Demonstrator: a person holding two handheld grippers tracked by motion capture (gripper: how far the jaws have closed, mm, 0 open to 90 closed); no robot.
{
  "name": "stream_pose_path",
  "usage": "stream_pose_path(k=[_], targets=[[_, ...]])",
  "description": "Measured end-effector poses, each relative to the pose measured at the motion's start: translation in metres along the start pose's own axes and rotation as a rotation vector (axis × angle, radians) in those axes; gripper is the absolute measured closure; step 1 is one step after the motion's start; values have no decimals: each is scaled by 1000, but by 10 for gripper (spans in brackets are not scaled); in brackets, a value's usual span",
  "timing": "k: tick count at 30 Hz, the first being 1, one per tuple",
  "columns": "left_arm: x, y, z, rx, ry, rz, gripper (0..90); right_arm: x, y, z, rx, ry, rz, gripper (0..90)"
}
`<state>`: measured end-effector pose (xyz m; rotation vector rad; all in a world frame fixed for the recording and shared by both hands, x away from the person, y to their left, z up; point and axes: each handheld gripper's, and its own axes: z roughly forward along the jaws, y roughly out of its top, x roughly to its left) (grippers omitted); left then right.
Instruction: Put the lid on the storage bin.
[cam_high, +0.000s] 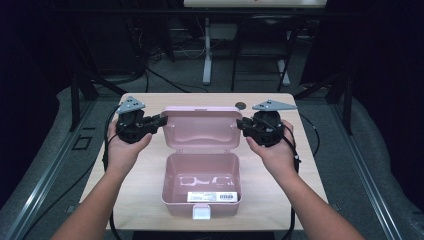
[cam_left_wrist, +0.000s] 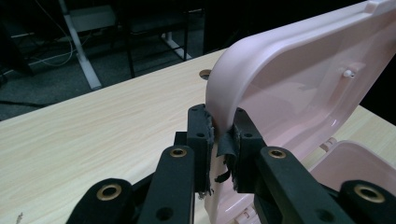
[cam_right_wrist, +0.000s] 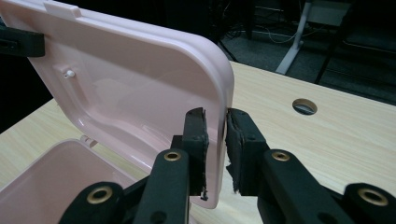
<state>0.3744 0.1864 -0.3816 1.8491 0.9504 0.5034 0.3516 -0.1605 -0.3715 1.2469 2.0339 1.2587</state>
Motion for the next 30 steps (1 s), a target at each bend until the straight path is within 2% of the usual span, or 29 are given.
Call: stream_pose_path(k=[4, 12, 18, 30], targets=[[-3, 2, 2, -3, 15, 22, 811, -3, 1, 1, -9, 10, 8, 750], [-4, 3, 5, -1, 13, 27, 813, -6, 2, 0, -3, 14, 15, 743], [-4, 2, -1, -5, -20, 10, 801, -5, 2, -2, -6, 19, 11, 744], [-7, 0, -12, -13, -46, 9, 772, 2, 1, -6, -9, 22, -6, 736]])
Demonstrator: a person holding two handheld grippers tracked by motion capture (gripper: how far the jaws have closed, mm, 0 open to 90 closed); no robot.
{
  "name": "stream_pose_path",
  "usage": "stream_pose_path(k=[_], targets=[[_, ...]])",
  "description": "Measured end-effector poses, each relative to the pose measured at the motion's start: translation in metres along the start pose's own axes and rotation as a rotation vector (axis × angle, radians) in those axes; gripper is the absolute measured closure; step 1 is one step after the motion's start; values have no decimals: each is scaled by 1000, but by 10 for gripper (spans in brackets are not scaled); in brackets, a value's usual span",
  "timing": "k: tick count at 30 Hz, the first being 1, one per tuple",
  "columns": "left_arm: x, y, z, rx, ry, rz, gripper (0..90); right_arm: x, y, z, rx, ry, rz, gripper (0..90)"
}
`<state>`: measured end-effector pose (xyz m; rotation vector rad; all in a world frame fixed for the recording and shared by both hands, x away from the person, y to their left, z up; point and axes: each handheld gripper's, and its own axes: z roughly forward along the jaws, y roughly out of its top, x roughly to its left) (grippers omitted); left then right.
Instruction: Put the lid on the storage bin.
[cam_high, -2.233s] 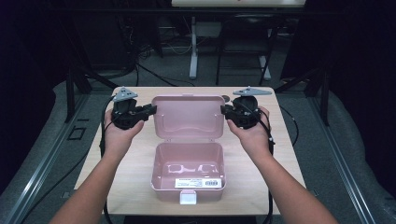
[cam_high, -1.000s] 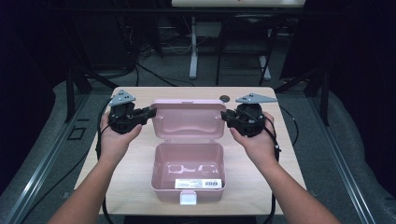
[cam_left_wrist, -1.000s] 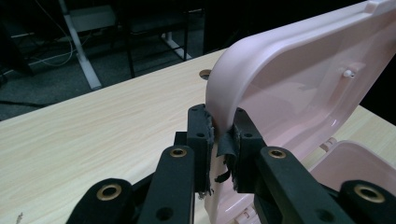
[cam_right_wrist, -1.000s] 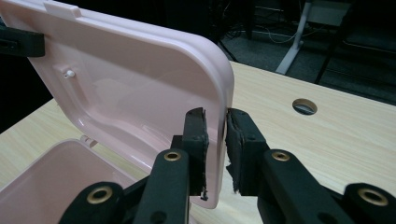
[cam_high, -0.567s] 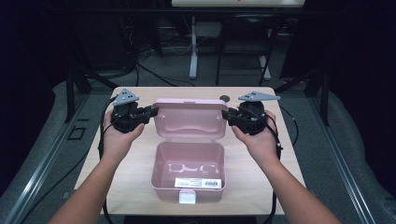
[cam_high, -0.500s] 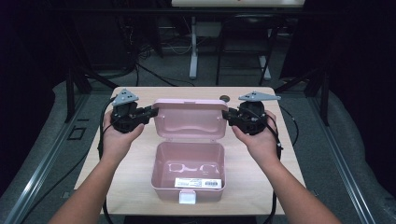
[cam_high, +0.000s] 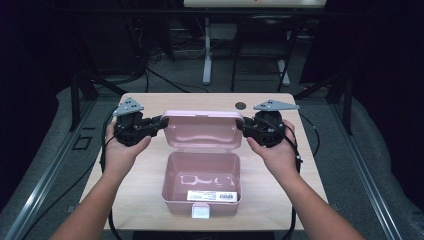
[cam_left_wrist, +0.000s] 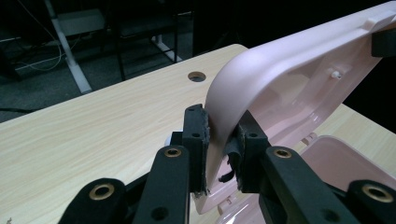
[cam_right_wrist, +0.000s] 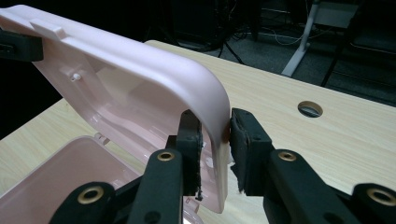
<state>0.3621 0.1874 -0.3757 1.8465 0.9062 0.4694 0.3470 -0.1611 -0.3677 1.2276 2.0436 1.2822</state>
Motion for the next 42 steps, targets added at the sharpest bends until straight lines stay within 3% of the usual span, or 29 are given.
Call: stream_pose_path(k=[6, 42], targets=[[-2, -2, -5, 12, -23, -1, 737, 3, -1, -4, -1, 11, -9, 716], [-10, -11, -21, 33, -59, 9, 725, 11, -13, -19, 4, 40, 1, 682]])
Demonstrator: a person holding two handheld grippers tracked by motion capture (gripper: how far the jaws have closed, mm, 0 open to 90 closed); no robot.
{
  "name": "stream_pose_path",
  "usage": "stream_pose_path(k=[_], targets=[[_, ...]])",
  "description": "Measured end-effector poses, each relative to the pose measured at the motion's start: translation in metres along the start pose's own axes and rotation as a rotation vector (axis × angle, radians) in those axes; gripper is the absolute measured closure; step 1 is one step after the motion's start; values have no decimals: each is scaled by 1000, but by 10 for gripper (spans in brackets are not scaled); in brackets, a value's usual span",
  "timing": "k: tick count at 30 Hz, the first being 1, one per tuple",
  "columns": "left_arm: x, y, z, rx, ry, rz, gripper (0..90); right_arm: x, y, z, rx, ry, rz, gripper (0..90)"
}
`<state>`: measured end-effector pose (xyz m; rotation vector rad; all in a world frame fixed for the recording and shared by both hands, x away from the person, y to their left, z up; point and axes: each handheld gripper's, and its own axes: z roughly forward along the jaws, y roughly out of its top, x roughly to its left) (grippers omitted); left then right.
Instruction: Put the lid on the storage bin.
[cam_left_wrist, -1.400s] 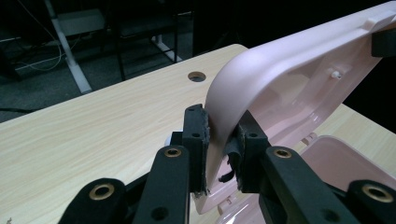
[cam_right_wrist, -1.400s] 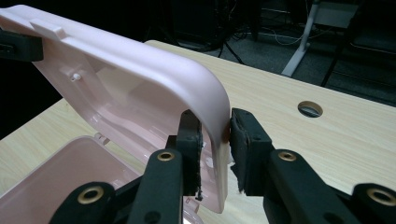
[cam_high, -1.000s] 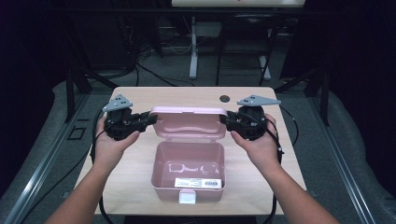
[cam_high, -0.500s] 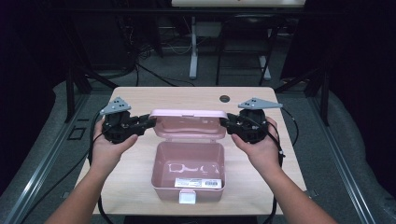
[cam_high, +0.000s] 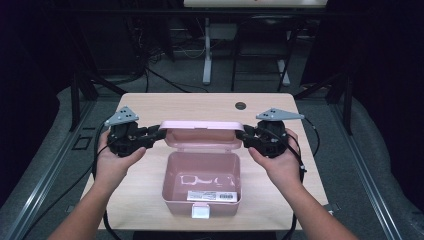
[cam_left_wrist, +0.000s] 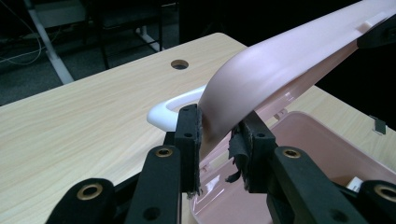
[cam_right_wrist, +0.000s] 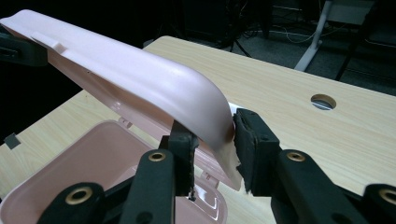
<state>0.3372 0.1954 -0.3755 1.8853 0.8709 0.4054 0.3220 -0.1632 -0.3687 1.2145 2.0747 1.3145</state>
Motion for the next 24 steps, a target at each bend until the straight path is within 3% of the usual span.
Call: stream_pose_path(k=[24], targets=[[-2, -2, -8, -18, 4, 1, 740, -1, -2, 1, -26, 10, 14, 683]])
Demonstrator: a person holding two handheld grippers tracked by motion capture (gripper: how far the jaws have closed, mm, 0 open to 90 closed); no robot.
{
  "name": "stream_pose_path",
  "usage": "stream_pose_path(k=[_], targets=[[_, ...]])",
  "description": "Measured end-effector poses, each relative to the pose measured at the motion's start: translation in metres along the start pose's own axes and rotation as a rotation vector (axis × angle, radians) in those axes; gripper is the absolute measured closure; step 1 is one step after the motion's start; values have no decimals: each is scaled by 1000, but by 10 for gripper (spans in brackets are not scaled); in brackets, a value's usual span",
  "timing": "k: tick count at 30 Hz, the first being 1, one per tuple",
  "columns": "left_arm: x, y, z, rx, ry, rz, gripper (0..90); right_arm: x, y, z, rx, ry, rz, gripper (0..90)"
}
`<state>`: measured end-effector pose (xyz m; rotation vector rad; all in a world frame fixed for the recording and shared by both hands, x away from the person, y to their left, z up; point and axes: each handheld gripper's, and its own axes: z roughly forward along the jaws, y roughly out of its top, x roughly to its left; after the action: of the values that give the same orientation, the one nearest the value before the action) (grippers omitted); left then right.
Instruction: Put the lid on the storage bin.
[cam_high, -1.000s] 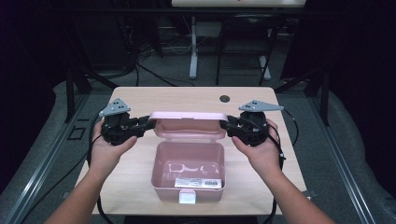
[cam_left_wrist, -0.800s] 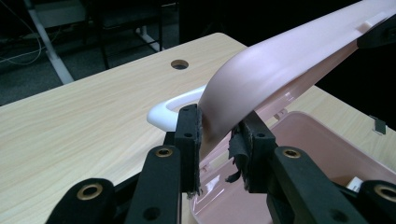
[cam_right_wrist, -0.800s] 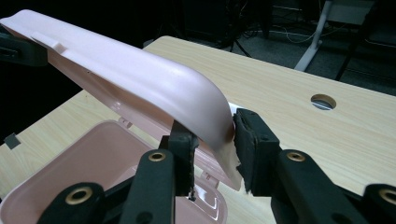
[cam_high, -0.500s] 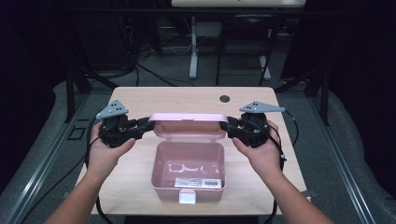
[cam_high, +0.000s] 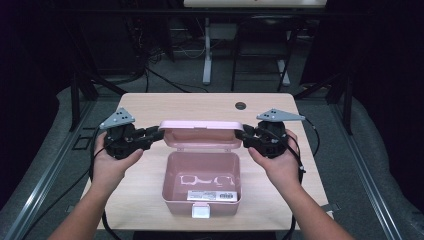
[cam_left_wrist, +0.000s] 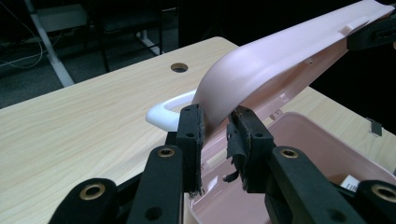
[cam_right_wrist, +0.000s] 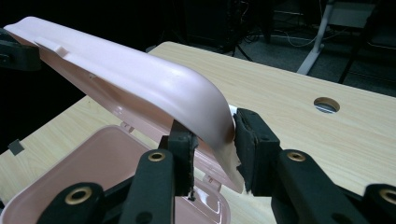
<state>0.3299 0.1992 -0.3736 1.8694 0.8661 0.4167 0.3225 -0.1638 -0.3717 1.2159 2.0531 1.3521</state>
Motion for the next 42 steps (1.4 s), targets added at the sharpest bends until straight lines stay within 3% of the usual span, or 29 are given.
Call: stream_pose_path(k=[14, 42], targets=[[1, -2, -3, -12, 0, -6, 746, 0, 1, 3, 1, 5, 4, 686], [-5, -8, -13, 9, -48, -5, 722, 4, -9, -13, 26, 69, 14, 657]])
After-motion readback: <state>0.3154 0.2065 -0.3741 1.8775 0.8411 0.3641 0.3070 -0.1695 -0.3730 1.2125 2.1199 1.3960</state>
